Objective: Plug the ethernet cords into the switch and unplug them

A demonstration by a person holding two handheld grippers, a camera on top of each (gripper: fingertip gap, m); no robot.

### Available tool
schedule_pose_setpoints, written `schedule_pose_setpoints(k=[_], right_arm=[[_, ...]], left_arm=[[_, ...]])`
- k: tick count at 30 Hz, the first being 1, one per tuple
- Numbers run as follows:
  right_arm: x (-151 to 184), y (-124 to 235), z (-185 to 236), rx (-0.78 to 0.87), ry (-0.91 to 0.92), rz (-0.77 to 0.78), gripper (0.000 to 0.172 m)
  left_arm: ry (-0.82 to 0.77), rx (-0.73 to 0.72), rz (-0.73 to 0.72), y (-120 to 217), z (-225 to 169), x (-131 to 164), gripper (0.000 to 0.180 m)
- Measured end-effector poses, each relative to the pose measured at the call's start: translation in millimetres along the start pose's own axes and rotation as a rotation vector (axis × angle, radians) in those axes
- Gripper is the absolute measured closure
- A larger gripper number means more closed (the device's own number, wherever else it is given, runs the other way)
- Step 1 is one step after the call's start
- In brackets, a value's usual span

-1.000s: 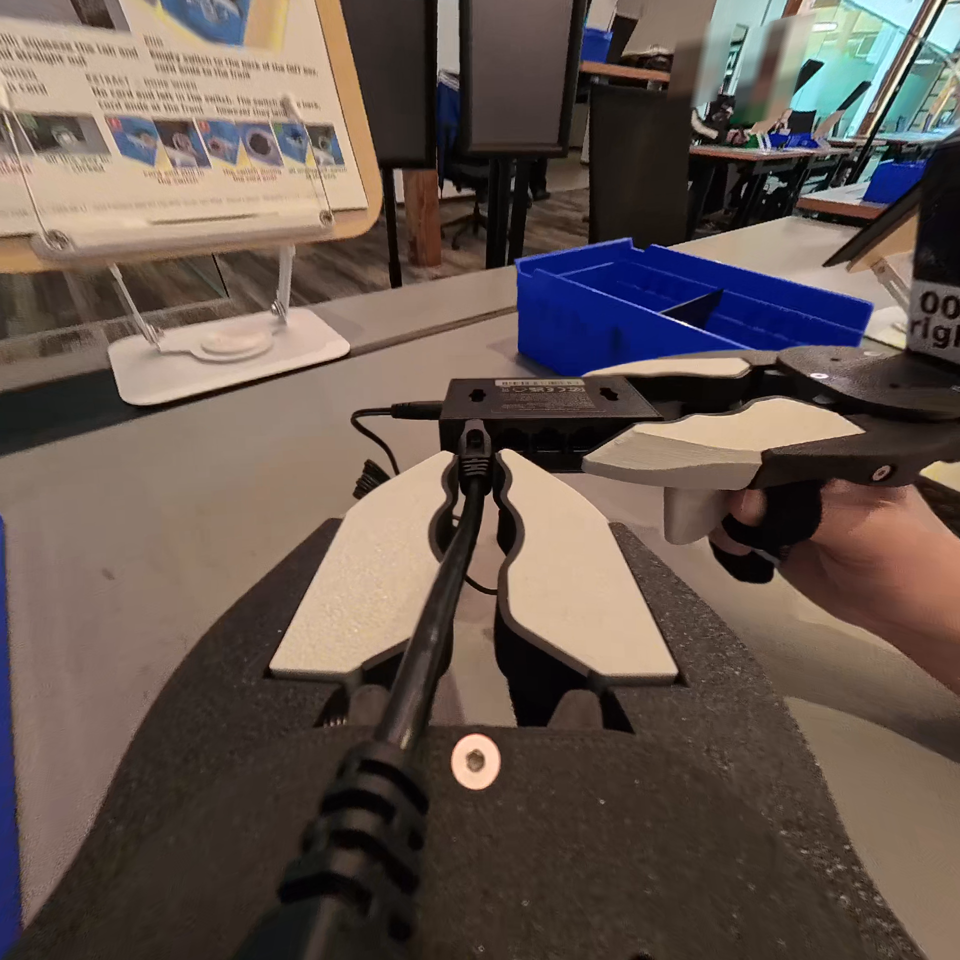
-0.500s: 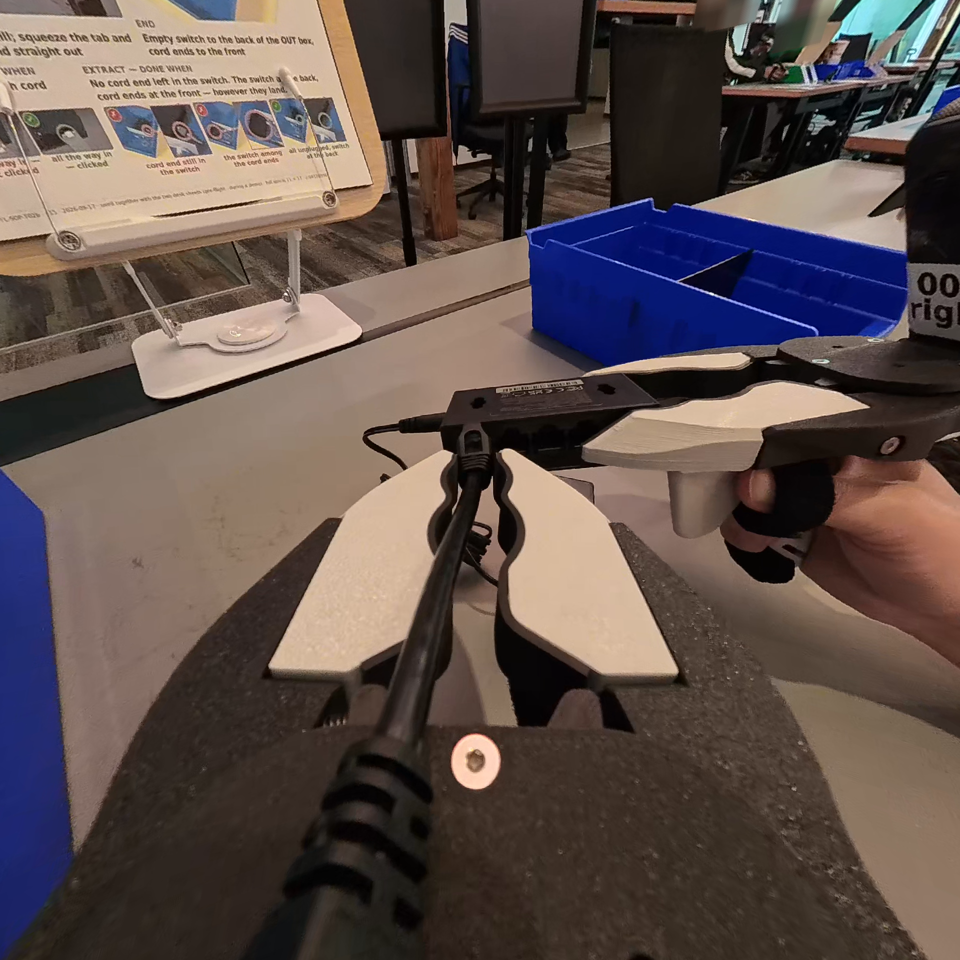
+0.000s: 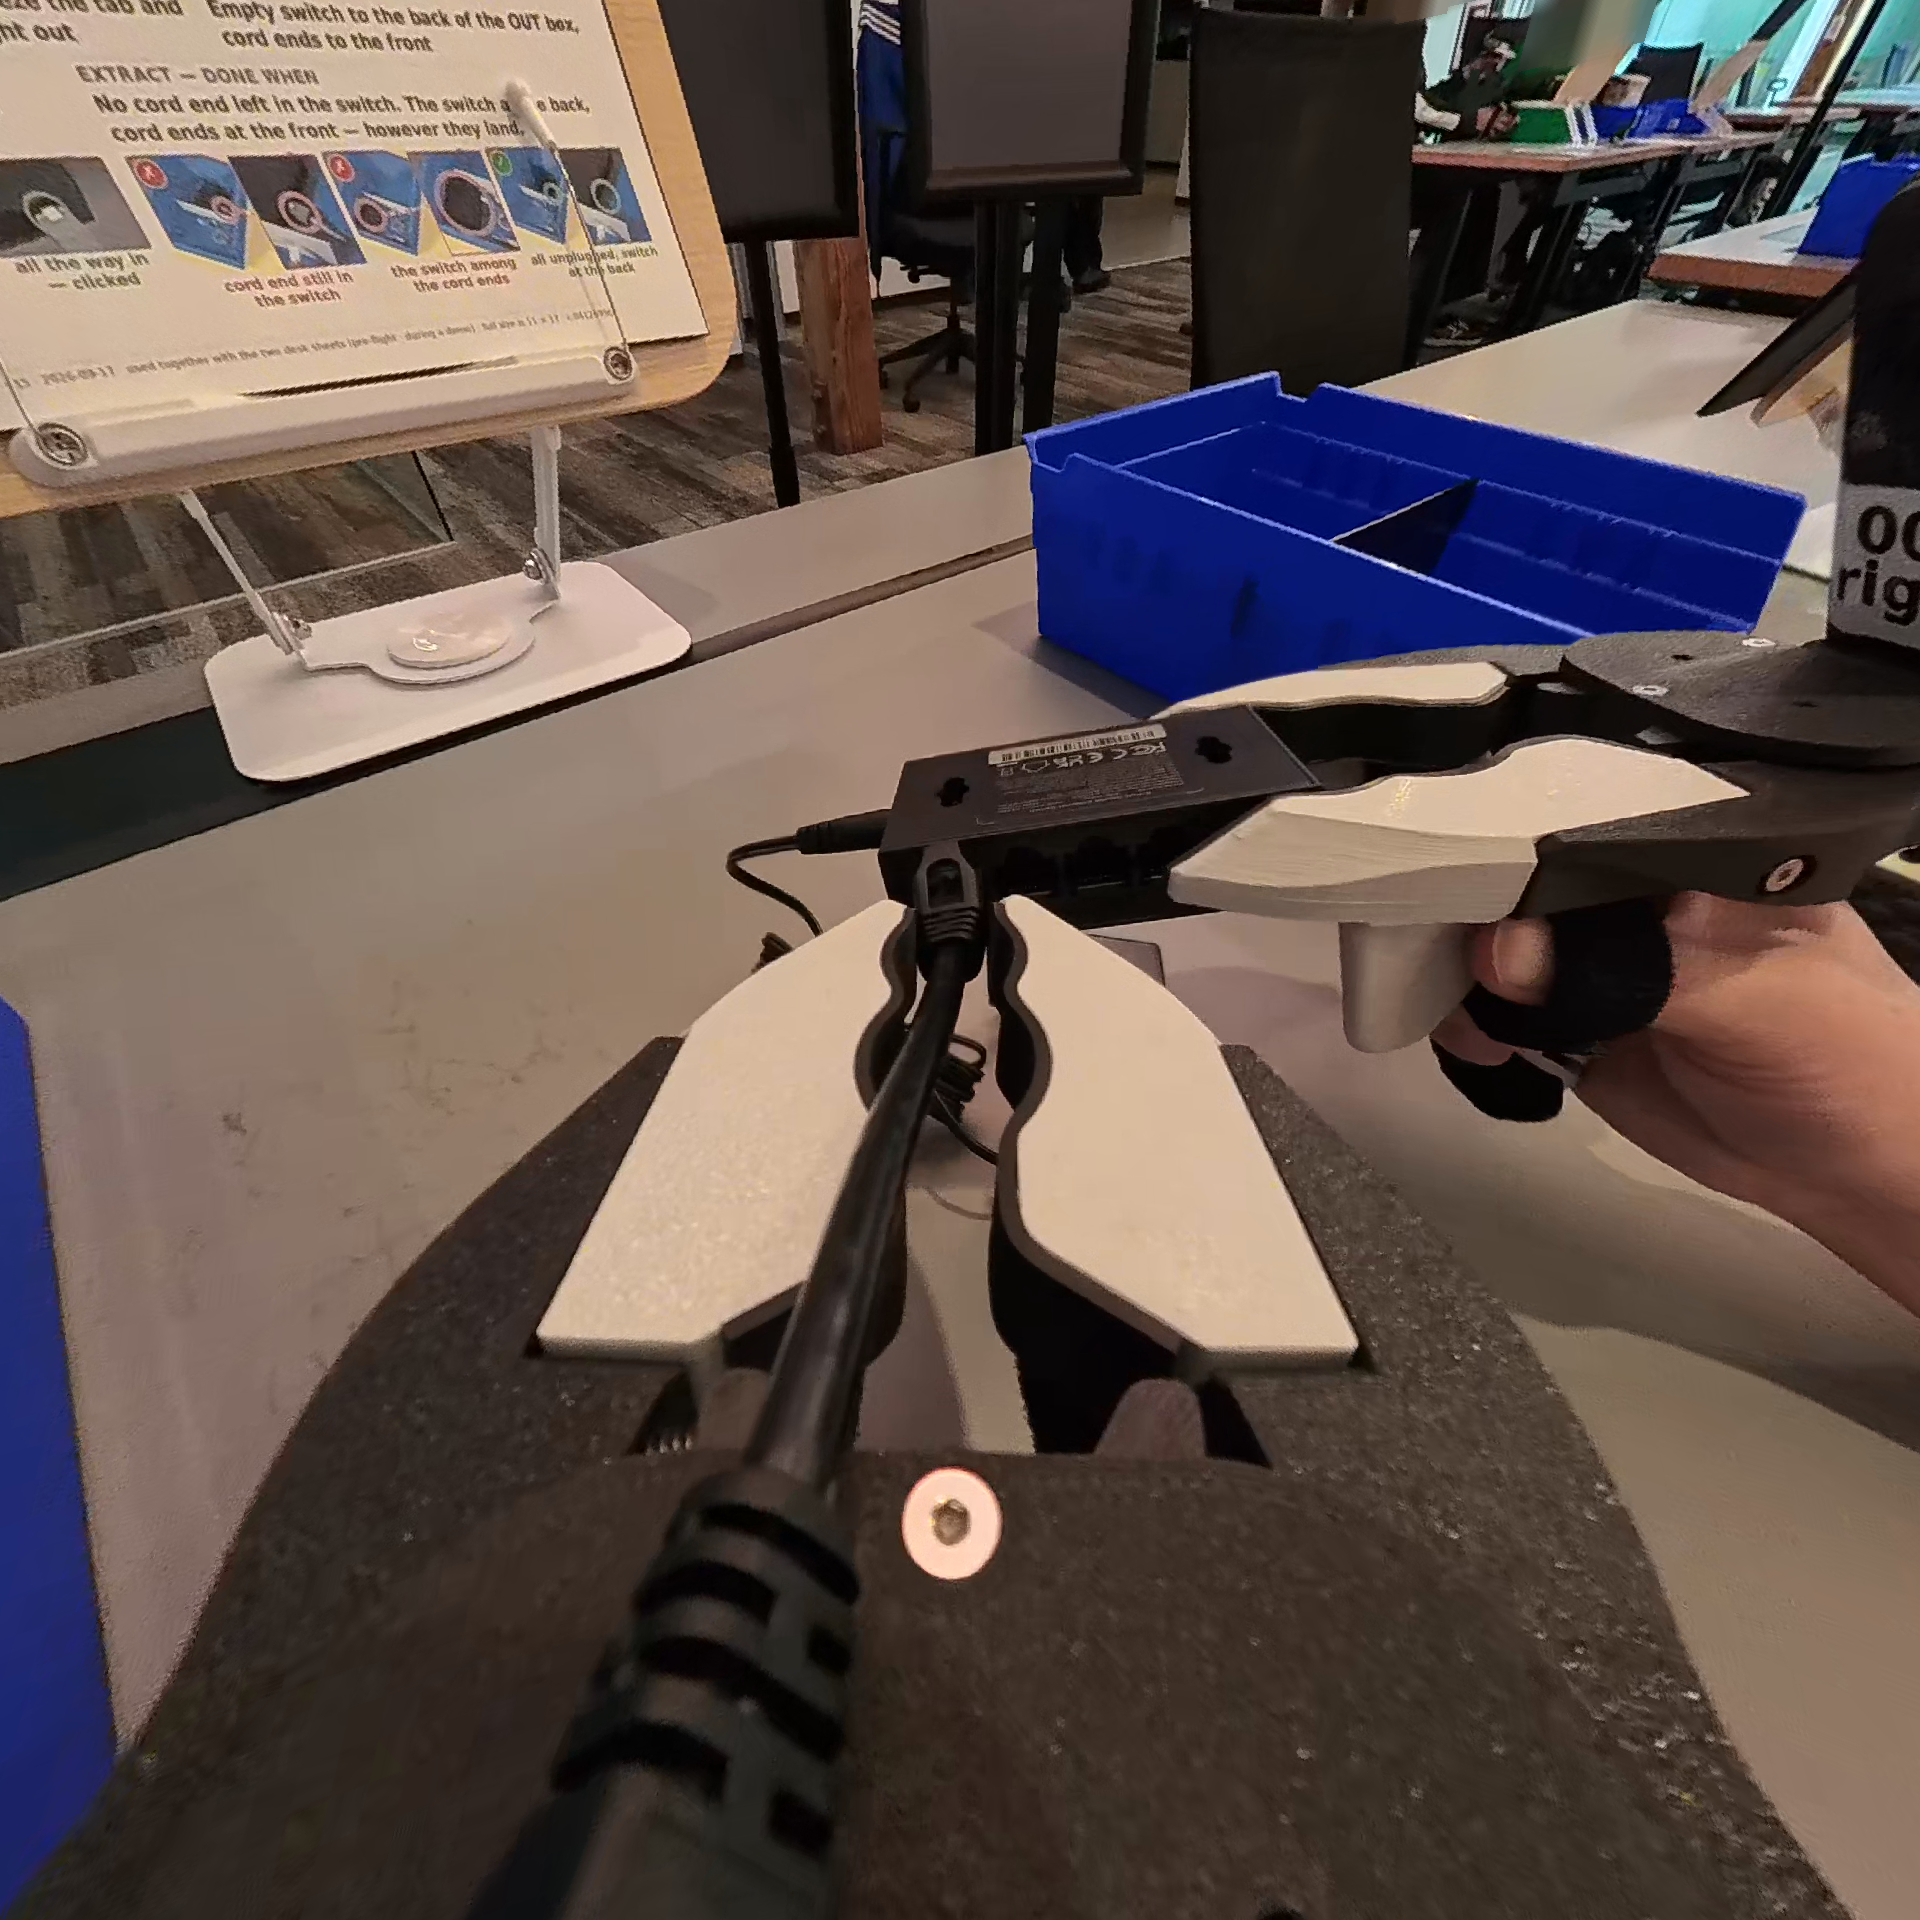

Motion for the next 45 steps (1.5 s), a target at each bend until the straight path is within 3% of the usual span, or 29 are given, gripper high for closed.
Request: schedule_pose_setpoints(k=[14,34,45], right_arm=[[2,-2,2,-0.012,-0.065,0.022,0.11],[-8,15,5,-0.113,0.049,-0.037,0.11],[-10,14,12,-0.078,0.147,-0.022,0.11]], left_arm=[[0.004,-0.012,-0.008,0,3,-1,0.169],[-0.044,0.11,-0.157,9,-5,-9,0.169],[-0.095,0.042,-0.217,13,-8,-8,0.169]])
Point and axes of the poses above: each gripper's, where its closed fingertips meet, y back along the fingers, x out of its underside, z = x × y across the jaws, the point moved 7 cm from there along y, back along the fingers, and after that the axes turned 14 degrees about -x, right-handed, at the moved point
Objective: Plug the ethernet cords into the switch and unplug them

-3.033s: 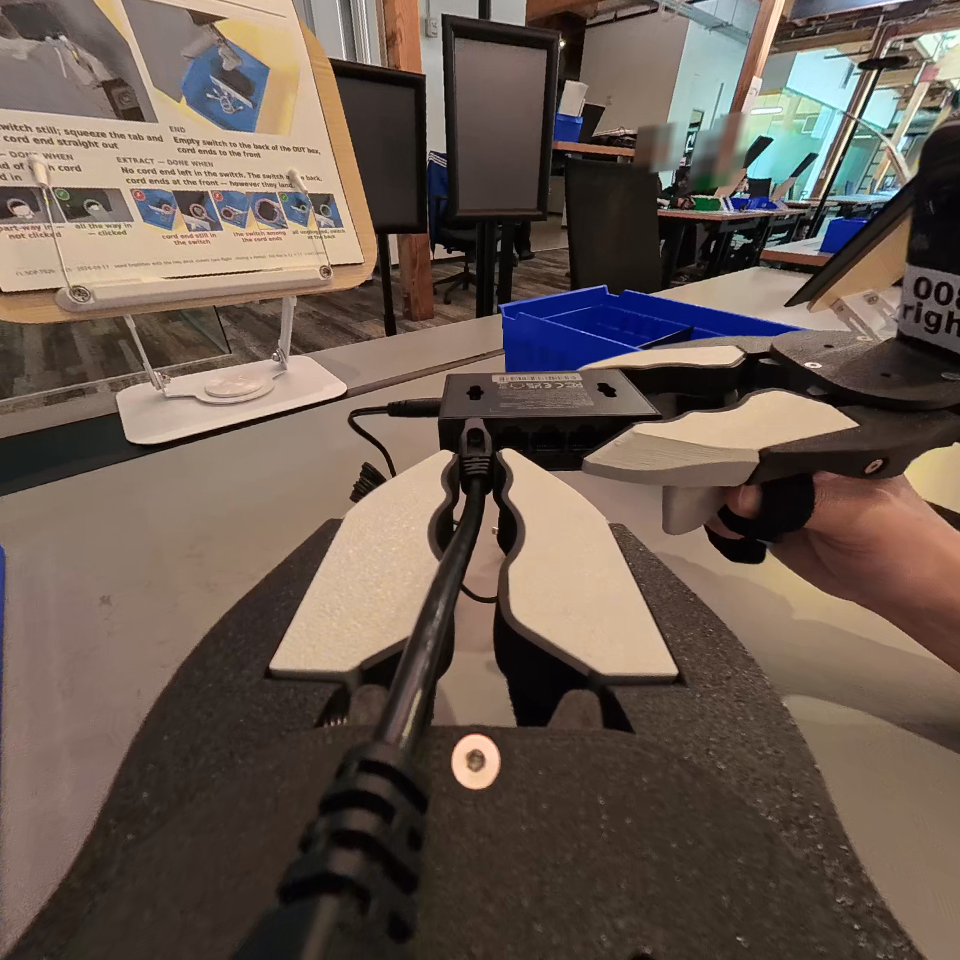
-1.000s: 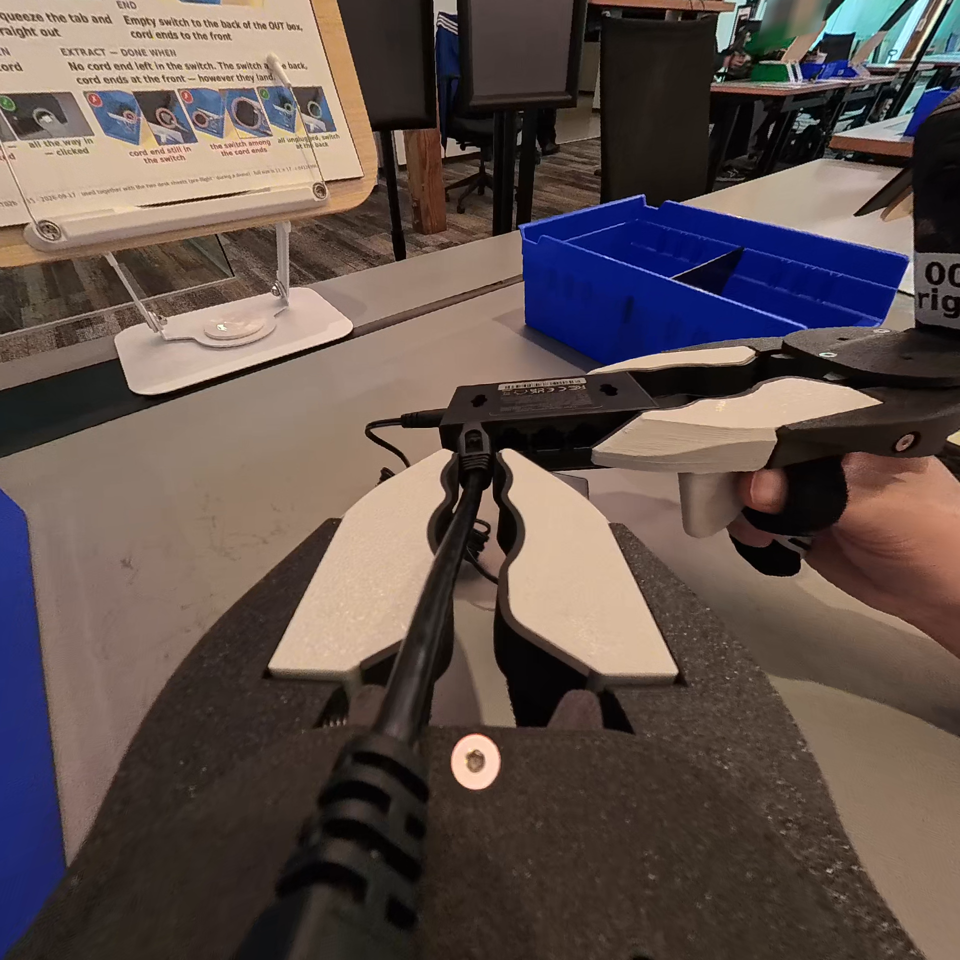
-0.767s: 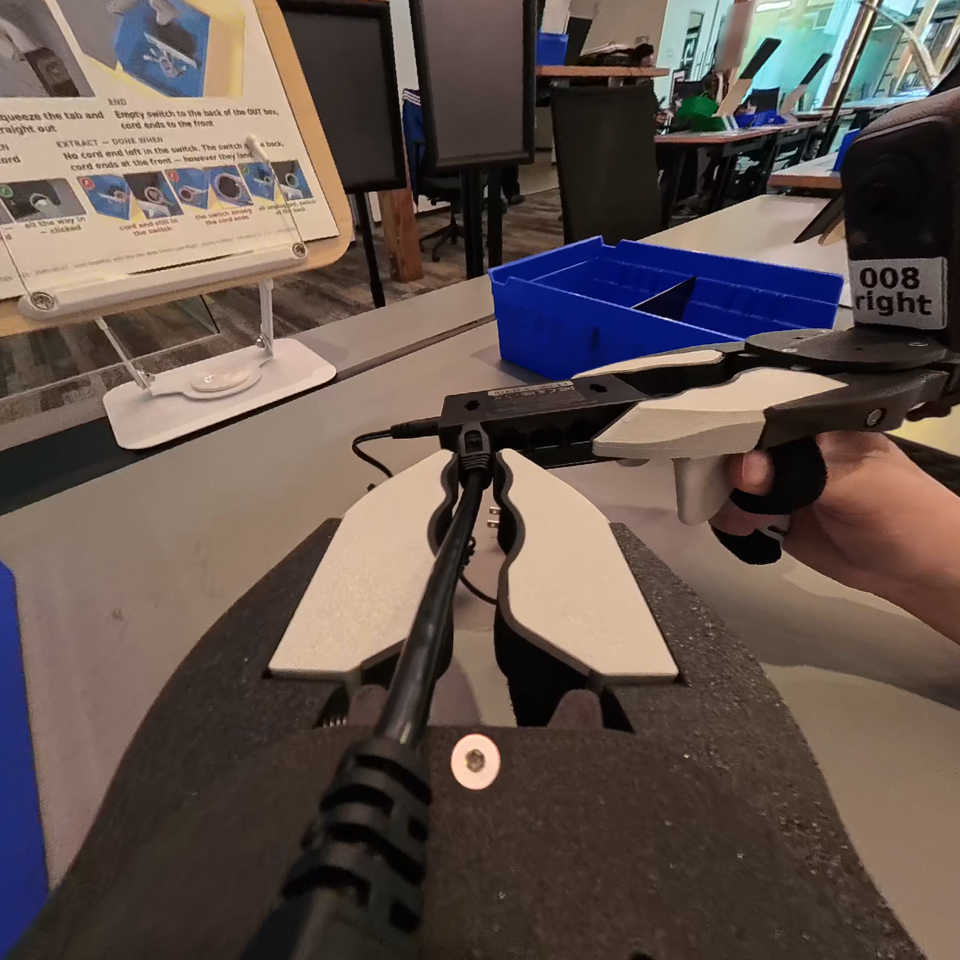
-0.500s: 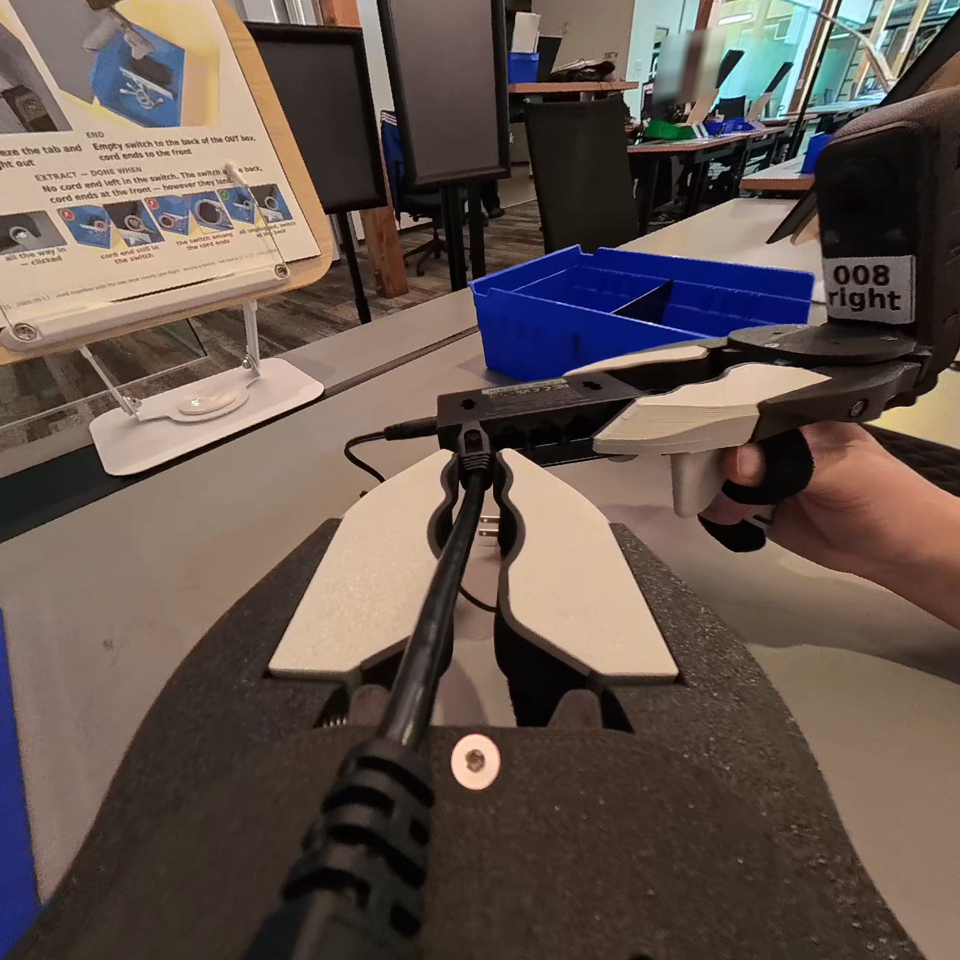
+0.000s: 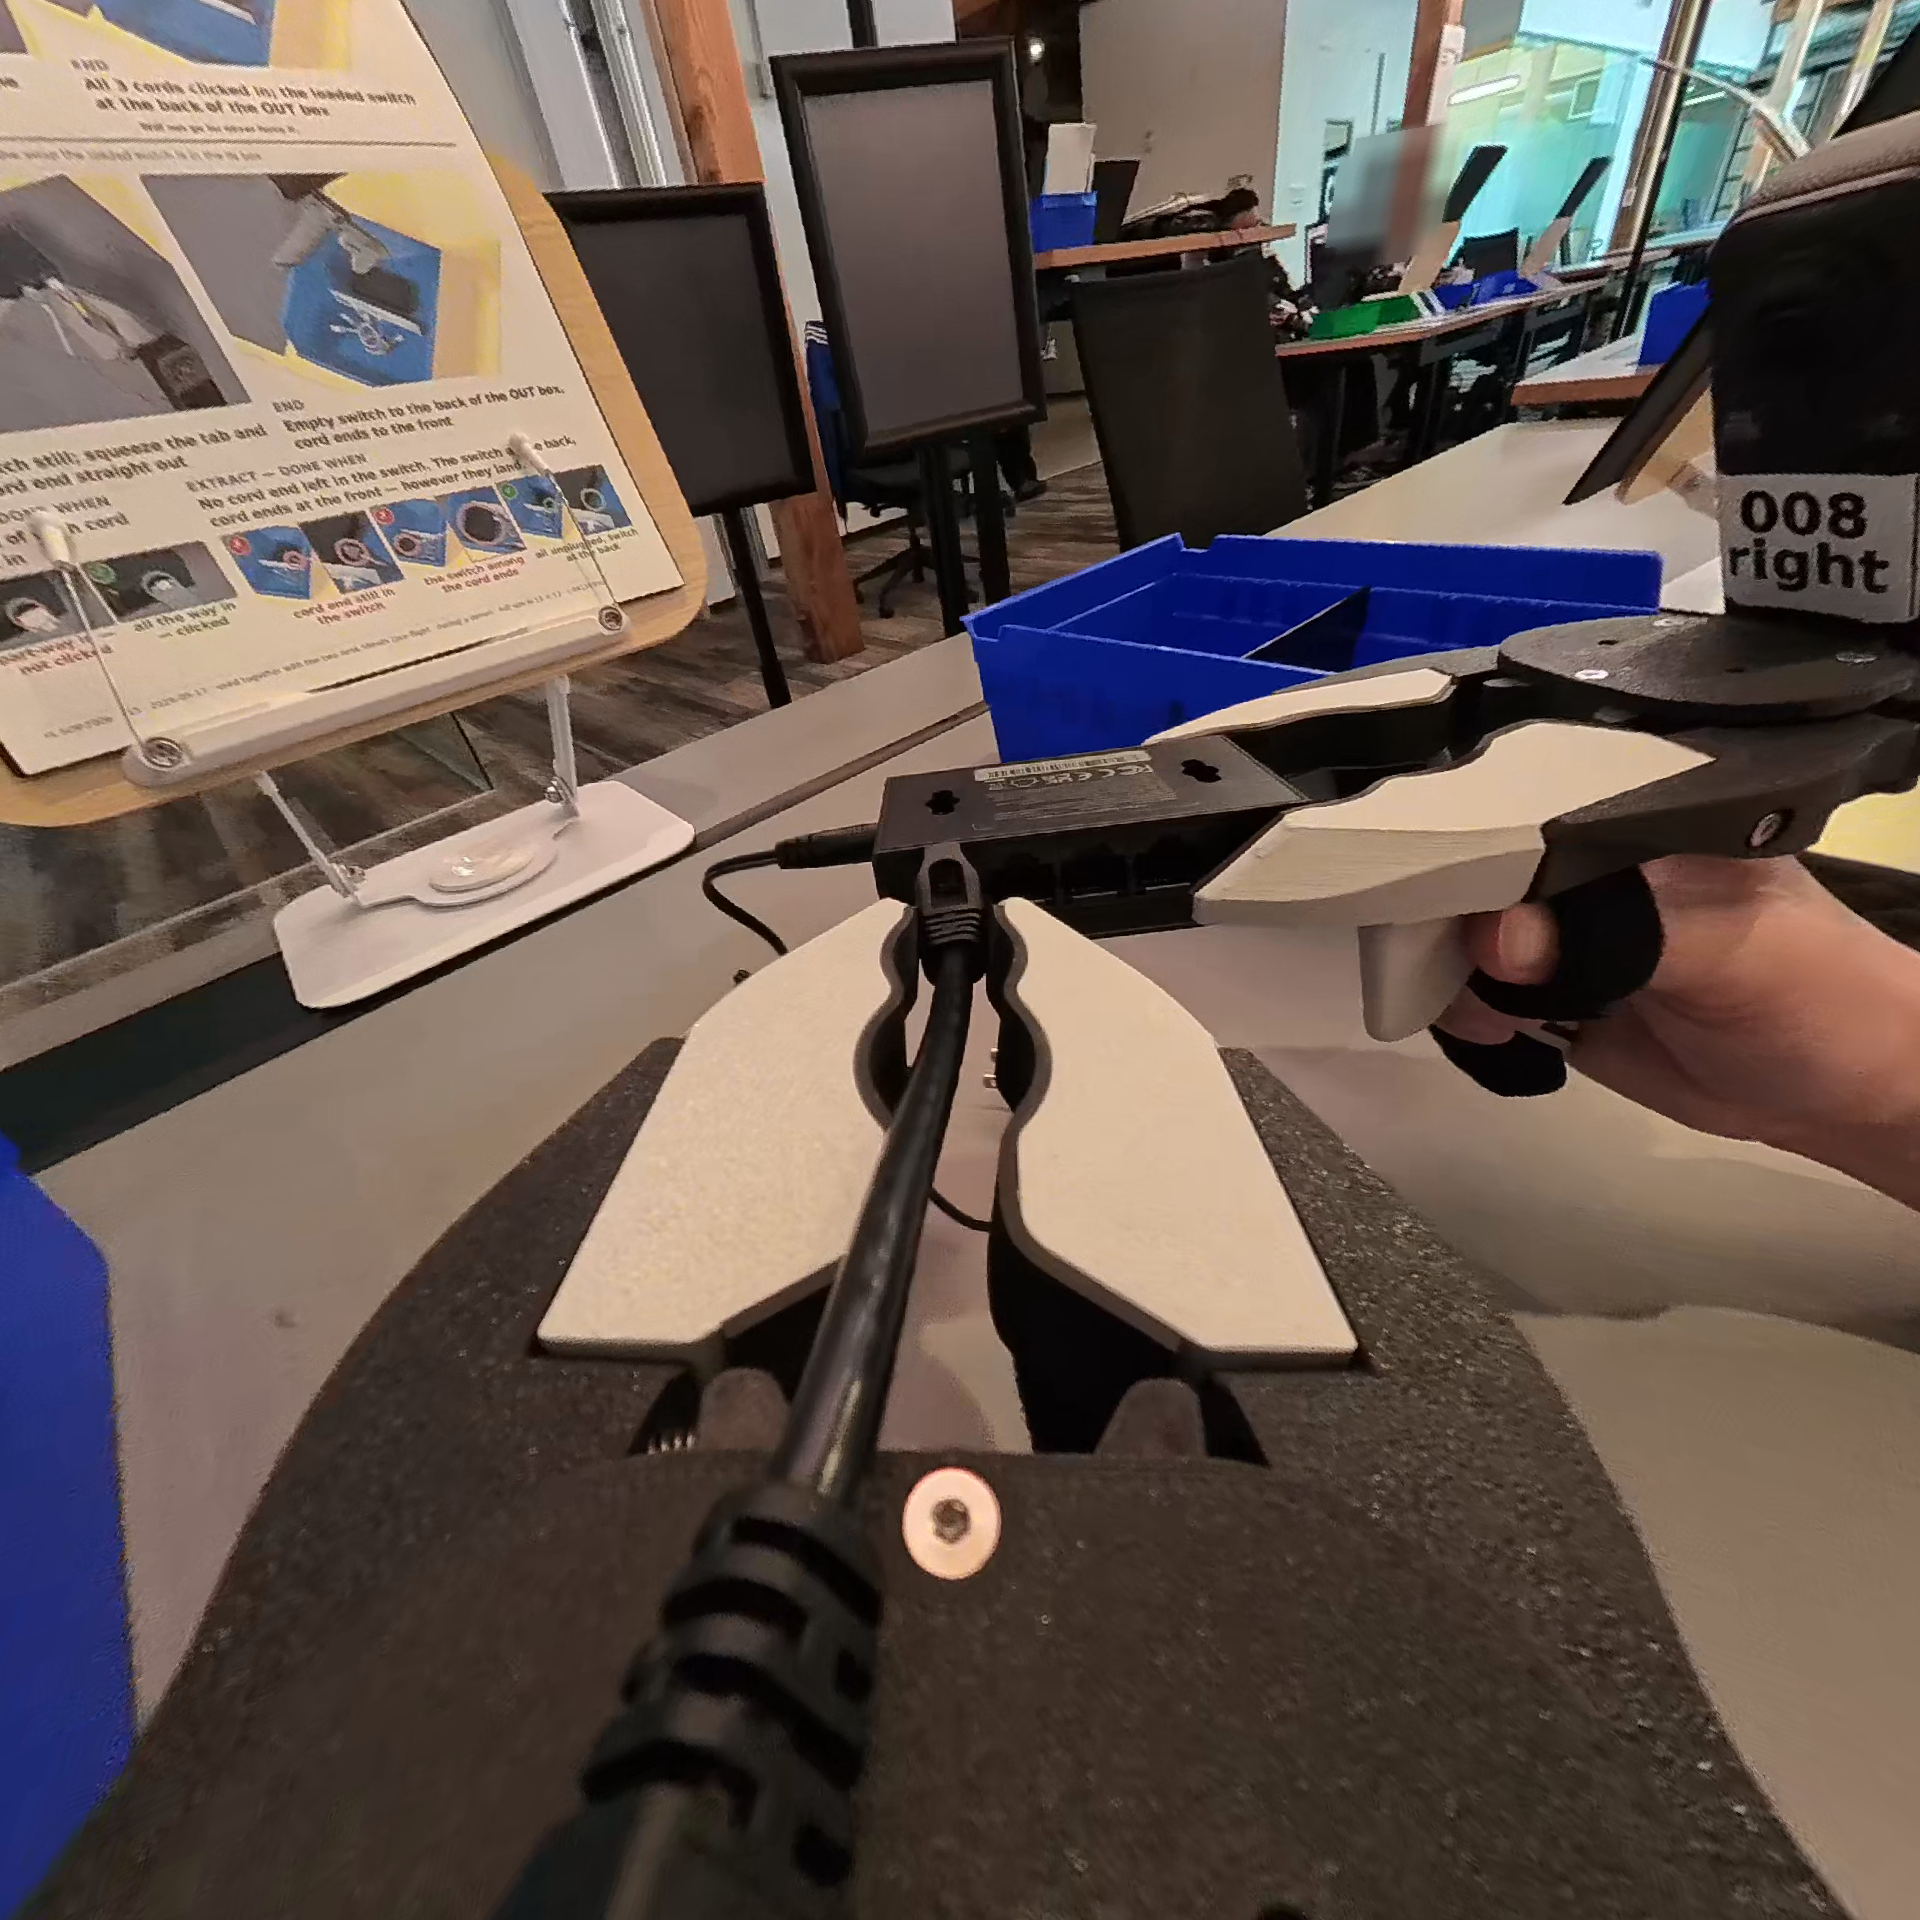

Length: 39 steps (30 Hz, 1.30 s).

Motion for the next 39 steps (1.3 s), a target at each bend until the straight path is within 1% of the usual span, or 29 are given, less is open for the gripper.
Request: schedule_pose_setpoints(k=[5,10,17,26,33,39], right_arm=[[-0.6,0.7,2.1,0.016,0.022,0.007,0.11],[-1.5,-1.3,4.7,0.037,0.053,0.017,0.11],[-2.5,-5.5,7.9,0.043,0.061,0.012,0.109],[-3.0,-3.1,7.5,0.051,0.086,0.039,0.109],[0.4,-3.9,6.1,0.083,0.052,0.009,0.11],[-2.8,-2.5,6.9,0.105,0.05,-0.022,0.11]], left_arm=[[0.015,0.008,-0.016,-0.1,0.1,0.6,0.169],[0.026,-0.022,-0.036,0.9,0.3,1.5,0.17],[-0.009,-0.091,-0.095,4.5,-0.2,-0.5,0.171],[-0.045,-0.03,-0.085,2.0,1.7,2.5,0.17],[-0.057,-0.087,-0.065,-0.6,-1.7,2.1,0.17],[-0.052,-0.088,-0.071,0.7,-5.2,0.1,0.169]])
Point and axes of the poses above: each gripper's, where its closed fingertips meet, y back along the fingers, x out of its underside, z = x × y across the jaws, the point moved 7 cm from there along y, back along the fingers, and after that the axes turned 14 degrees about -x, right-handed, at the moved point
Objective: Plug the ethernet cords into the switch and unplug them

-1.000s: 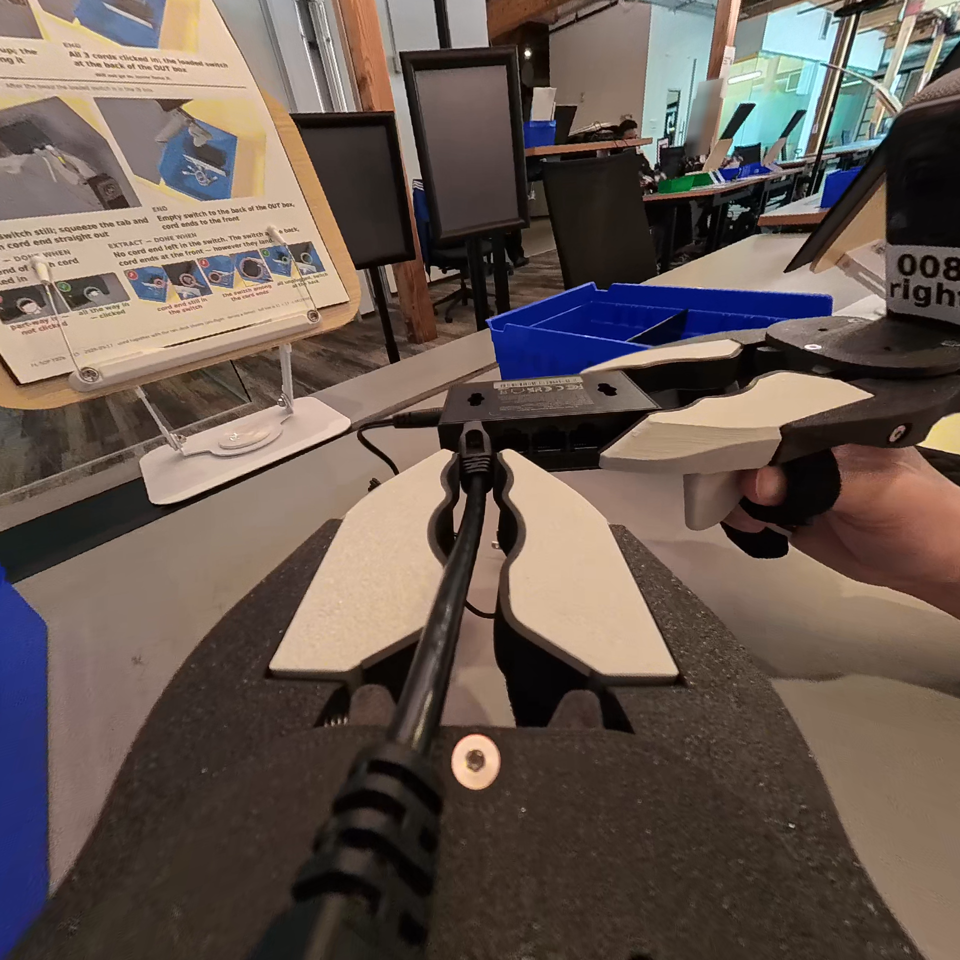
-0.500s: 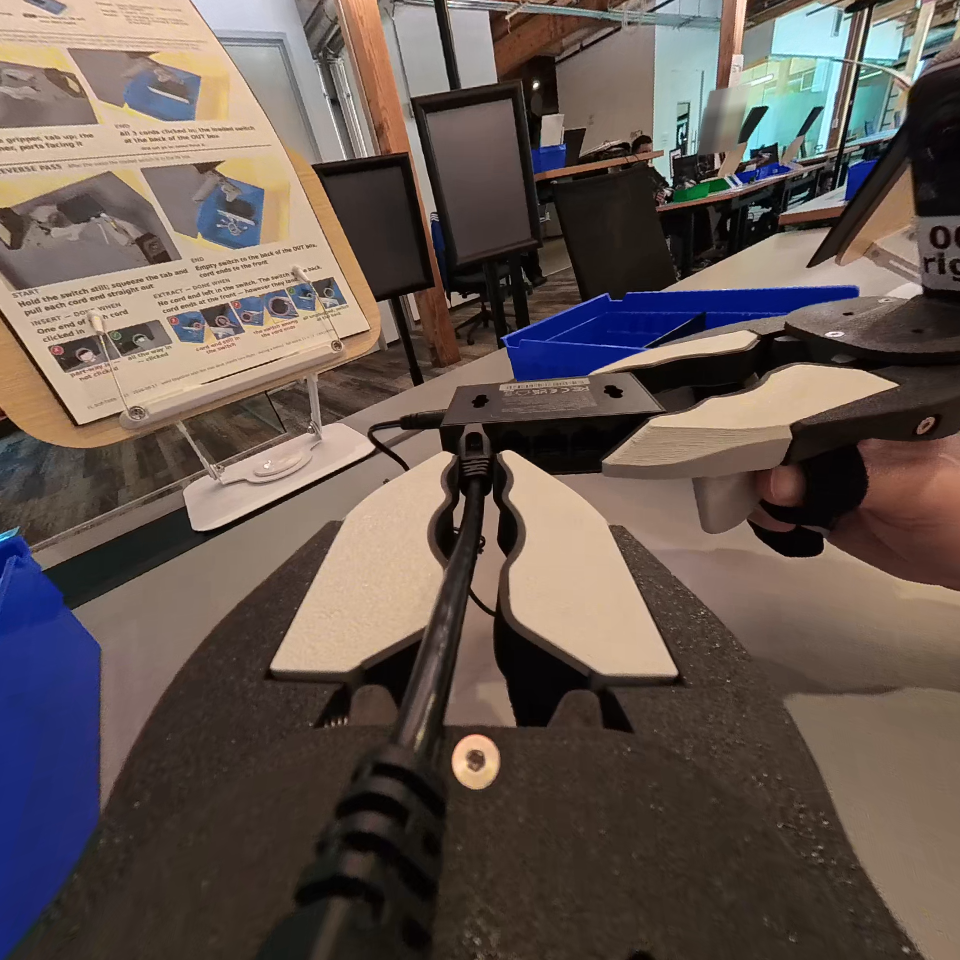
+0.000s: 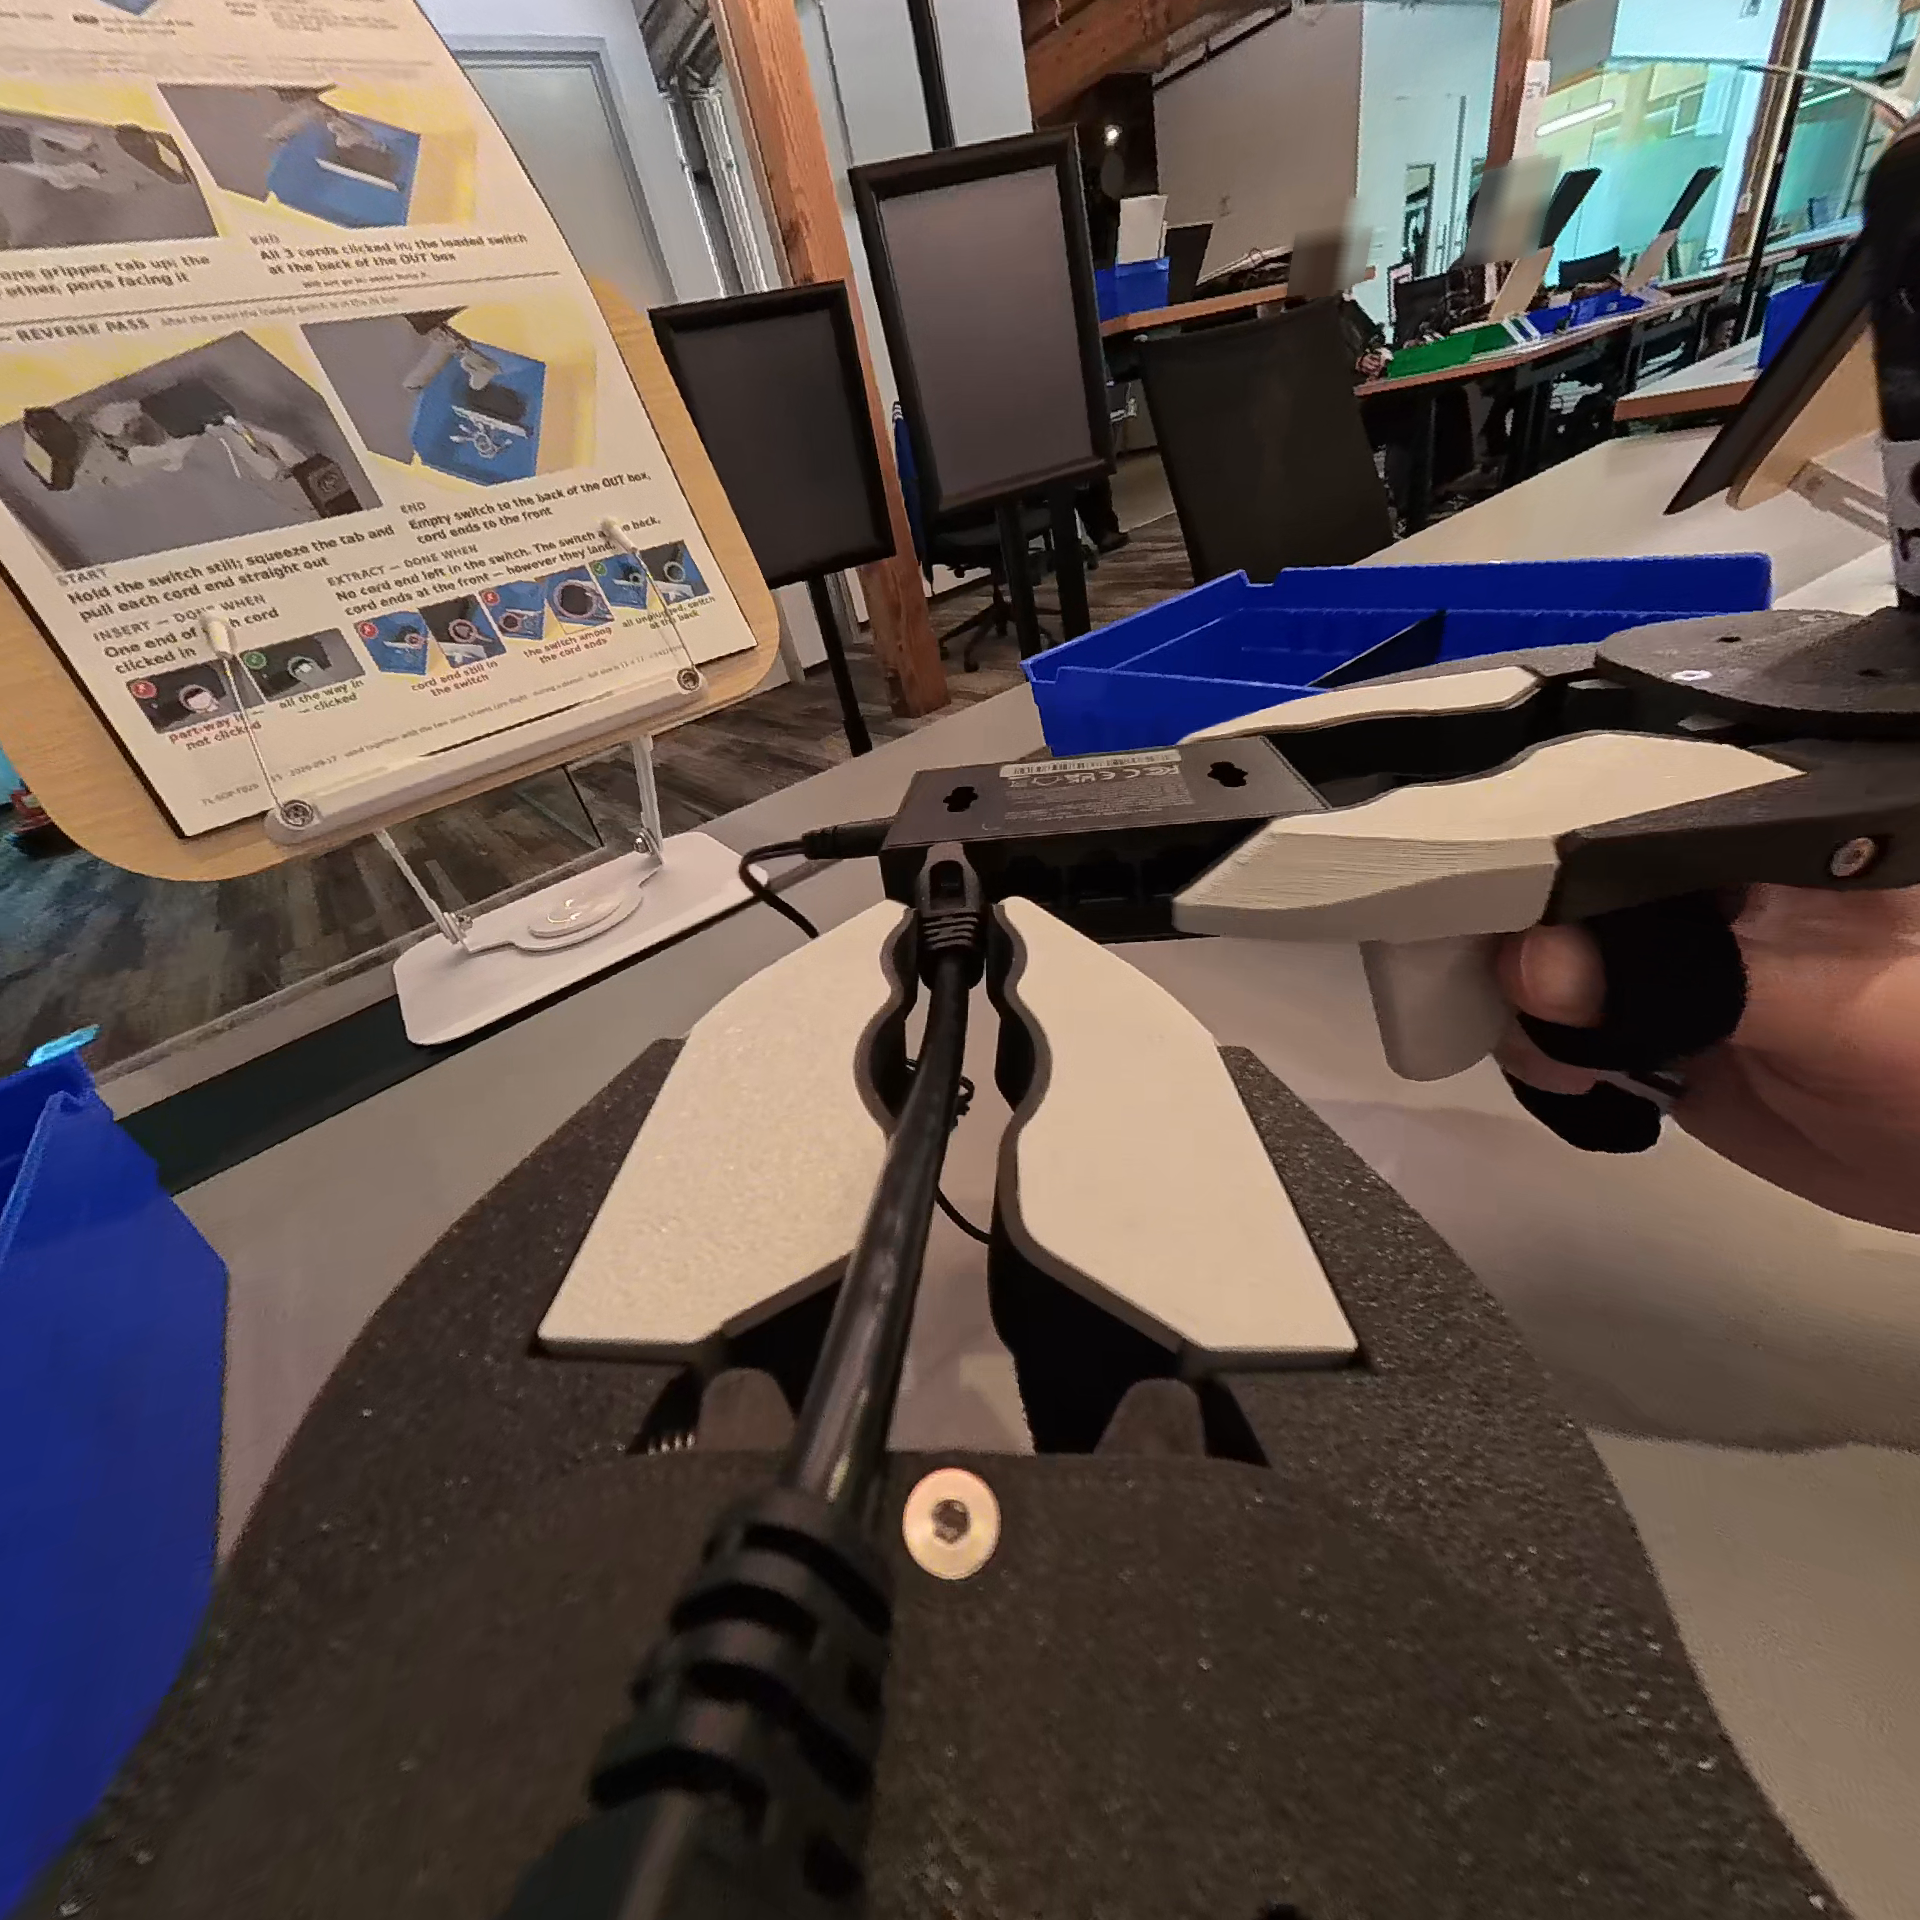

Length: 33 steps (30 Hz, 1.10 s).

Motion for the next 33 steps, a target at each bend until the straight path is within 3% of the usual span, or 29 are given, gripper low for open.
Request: schedule_pose_setpoints(k=[8,21,33], right_arm=[[0,-4,0,0.028,-0.008,0.006,0.103],[-10,-1,3,0.026,0.009,-0.072,0.109],[-16,3,6,-0.028,0.067,-0.02,0.11]], left_arm=[[0.02,-0.012,-0.009,2,0,-2,0.169],[0.044,0.003,-0.052,5,0,-6,0.169],[0.06,0.018,-0.073,10,-2,-9,0.169]])
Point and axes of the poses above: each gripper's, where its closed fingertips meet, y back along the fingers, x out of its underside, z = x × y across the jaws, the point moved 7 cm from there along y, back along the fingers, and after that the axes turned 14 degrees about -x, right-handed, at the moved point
